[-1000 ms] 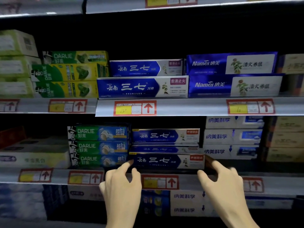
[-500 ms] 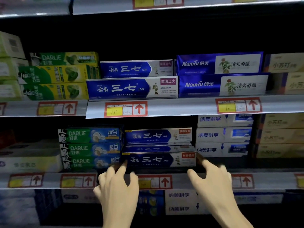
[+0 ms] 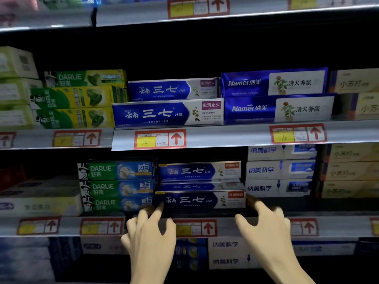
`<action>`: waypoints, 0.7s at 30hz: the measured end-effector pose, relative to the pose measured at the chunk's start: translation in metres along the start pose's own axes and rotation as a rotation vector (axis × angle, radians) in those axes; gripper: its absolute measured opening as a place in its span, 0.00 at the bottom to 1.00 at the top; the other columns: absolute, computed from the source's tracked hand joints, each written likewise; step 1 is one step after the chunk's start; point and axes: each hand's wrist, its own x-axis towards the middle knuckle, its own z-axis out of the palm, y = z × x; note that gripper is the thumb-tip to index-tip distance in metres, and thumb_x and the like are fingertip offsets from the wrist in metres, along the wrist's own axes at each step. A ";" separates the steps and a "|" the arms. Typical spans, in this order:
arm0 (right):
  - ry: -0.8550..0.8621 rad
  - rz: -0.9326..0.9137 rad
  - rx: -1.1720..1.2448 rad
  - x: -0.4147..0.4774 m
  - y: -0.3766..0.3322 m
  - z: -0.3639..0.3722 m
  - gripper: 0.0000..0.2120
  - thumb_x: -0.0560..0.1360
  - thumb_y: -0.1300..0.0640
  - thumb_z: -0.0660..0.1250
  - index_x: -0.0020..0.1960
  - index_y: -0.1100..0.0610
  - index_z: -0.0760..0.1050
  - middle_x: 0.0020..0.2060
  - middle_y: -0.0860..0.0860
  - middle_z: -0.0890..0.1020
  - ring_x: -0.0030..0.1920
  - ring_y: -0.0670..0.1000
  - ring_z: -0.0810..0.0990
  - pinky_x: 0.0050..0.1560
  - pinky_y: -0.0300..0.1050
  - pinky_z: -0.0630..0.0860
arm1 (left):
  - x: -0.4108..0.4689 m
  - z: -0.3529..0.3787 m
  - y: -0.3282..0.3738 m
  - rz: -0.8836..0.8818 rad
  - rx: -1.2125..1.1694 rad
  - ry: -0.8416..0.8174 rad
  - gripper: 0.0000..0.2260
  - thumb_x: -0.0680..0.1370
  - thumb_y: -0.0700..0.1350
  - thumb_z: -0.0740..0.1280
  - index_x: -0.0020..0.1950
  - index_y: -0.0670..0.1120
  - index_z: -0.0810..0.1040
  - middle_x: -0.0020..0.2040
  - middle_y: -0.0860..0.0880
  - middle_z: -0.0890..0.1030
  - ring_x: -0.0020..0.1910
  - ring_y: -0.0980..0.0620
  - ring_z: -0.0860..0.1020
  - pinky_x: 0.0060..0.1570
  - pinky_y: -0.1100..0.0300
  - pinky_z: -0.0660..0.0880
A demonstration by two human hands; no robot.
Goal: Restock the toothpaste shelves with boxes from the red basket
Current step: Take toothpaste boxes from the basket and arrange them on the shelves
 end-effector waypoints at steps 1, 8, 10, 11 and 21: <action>-0.003 0.003 0.009 0.000 0.000 -0.001 0.23 0.78 0.42 0.65 0.71 0.46 0.71 0.59 0.55 0.69 0.63 0.58 0.63 0.64 0.54 0.68 | 0.000 0.000 0.000 0.005 0.003 0.000 0.19 0.84 0.57 0.60 0.75 0.60 0.69 0.74 0.53 0.66 0.73 0.49 0.59 0.70 0.48 0.57; 0.002 -0.090 0.235 -0.011 0.004 -0.012 0.28 0.78 0.46 0.68 0.77 0.44 0.67 0.67 0.49 0.73 0.67 0.52 0.70 0.67 0.51 0.70 | -0.006 -0.008 -0.006 0.062 -0.432 0.042 0.09 0.82 0.55 0.65 0.62 0.62 0.79 0.64 0.63 0.74 0.71 0.54 0.66 0.73 0.48 0.61; -0.088 -0.129 0.459 -0.020 0.003 -0.019 0.24 0.79 0.50 0.70 0.74 0.43 0.71 0.66 0.42 0.76 0.64 0.43 0.74 0.64 0.45 0.69 | -0.015 -0.019 0.000 0.030 -0.876 -0.149 0.10 0.83 0.55 0.63 0.59 0.62 0.83 0.62 0.64 0.80 0.67 0.55 0.74 0.69 0.48 0.68; -0.139 -0.139 0.570 -0.025 0.002 -0.022 0.23 0.78 0.51 0.71 0.72 0.41 0.73 0.65 0.40 0.78 0.63 0.40 0.76 0.63 0.44 0.70 | -0.021 -0.023 0.002 0.015 -1.068 -0.253 0.13 0.82 0.56 0.61 0.59 0.60 0.85 0.61 0.61 0.83 0.65 0.53 0.77 0.68 0.46 0.70; -0.250 -0.203 0.819 -0.083 0.010 -0.045 0.26 0.69 0.43 0.77 0.66 0.40 0.78 0.60 0.39 0.84 0.61 0.40 0.81 0.63 0.47 0.74 | -0.068 -0.034 -0.007 0.022 -1.432 -0.445 0.20 0.84 0.52 0.55 0.68 0.49 0.82 0.66 0.44 0.82 0.68 0.40 0.77 0.74 0.39 0.65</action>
